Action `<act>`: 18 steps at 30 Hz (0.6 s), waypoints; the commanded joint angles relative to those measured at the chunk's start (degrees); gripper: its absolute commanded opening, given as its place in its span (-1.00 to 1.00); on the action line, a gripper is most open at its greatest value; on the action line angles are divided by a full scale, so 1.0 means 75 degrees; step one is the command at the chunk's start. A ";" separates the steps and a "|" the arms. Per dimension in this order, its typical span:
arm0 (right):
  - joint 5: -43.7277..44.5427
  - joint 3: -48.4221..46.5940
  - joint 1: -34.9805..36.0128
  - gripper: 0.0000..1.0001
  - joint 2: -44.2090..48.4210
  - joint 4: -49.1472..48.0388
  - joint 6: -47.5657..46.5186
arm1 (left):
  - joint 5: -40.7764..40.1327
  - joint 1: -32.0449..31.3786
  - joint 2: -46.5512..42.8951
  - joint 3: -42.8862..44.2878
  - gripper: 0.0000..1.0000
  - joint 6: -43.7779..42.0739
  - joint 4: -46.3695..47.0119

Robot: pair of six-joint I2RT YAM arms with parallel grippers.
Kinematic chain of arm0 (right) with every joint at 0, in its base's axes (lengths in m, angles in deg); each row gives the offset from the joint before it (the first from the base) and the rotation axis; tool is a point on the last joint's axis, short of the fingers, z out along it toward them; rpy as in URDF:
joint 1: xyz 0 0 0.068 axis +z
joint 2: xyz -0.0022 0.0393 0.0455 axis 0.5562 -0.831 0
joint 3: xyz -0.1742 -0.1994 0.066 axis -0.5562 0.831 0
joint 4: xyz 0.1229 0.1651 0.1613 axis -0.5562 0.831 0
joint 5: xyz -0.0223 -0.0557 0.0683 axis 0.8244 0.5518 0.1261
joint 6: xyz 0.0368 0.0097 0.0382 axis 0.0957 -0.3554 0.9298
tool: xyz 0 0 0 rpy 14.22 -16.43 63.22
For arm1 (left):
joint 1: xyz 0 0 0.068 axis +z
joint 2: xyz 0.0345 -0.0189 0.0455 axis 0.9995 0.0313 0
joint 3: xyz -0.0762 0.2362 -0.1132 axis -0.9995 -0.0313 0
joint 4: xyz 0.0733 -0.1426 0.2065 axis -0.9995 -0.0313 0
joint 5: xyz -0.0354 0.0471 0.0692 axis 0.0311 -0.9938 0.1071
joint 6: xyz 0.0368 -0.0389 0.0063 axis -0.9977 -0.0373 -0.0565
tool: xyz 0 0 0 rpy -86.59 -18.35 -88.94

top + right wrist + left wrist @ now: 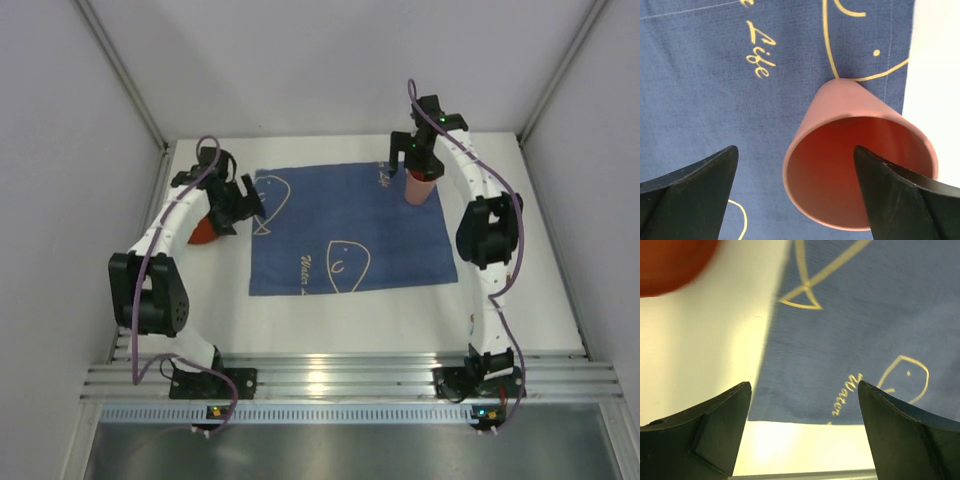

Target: Set the dinner table for one person

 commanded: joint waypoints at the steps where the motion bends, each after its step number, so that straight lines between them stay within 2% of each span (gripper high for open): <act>1: -0.0253 -0.0135 0.0069 1.00 0.0440 -0.0189 0.0051 | -0.0550 0.0847 -0.0715 -0.0267 0.86 0.0167 -0.0298; 8: -0.0300 0.0673 0.0104 1.00 0.2219 -0.0188 0.0332 | -0.1312 0.2206 -0.1138 -0.0970 0.90 0.0576 -0.0252; 12: -0.0253 0.1153 0.0116 1.00 0.3065 0.0022 0.0309 | -0.1068 0.2513 -0.0858 -0.1672 0.90 0.0670 0.0695; 18: -0.0089 0.2147 0.0058 0.99 0.4319 0.0198 0.0285 | -0.0949 0.2560 0.0206 -0.1803 0.91 0.0905 0.1564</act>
